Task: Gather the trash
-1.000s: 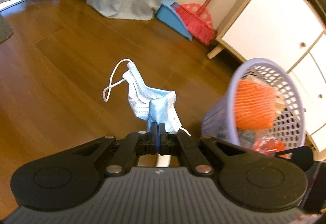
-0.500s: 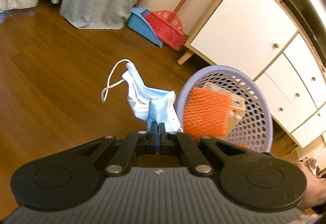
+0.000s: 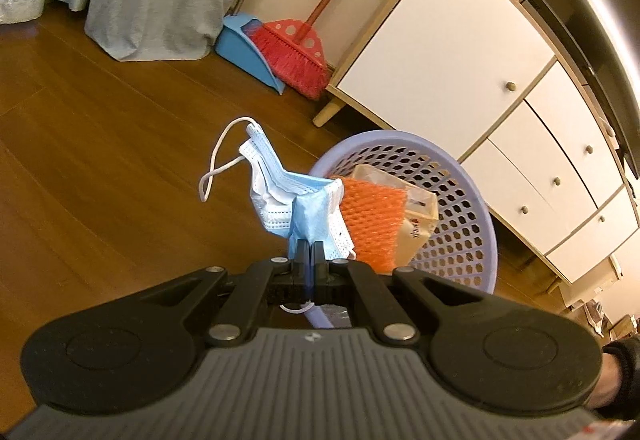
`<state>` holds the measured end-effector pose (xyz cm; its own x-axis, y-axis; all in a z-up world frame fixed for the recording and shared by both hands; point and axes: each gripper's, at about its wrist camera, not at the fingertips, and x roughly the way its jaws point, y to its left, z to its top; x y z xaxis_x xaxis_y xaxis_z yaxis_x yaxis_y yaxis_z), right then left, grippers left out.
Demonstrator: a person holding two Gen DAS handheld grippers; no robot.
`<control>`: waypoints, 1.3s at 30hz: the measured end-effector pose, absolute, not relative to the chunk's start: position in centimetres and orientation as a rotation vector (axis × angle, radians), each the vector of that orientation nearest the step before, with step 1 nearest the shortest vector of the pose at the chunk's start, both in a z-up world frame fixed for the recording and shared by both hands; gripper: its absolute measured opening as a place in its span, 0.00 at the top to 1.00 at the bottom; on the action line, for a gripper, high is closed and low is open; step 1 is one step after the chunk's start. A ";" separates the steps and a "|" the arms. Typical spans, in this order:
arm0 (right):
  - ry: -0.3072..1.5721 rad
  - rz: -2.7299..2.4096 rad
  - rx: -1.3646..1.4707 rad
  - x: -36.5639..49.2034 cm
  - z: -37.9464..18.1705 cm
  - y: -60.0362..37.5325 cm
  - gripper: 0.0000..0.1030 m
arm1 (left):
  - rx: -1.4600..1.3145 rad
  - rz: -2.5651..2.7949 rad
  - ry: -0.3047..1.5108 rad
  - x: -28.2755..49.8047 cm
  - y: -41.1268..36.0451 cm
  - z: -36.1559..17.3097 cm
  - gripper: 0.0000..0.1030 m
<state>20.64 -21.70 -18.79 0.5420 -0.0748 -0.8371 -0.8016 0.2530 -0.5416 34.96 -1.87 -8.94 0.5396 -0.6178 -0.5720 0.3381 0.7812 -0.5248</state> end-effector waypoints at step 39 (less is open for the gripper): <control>0.890 0.599 -1.231 20.7 -18.6 -21.8 1.00 | -0.396 -0.816 0.942 38.6 -9.5 -9.2 1.00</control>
<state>20.67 -21.78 -18.59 0.5413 -0.0703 -0.8379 -0.8027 0.2533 -0.5399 38.63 -9.46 -9.17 0.3276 -0.7641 -0.5557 0.4411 0.6439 -0.6252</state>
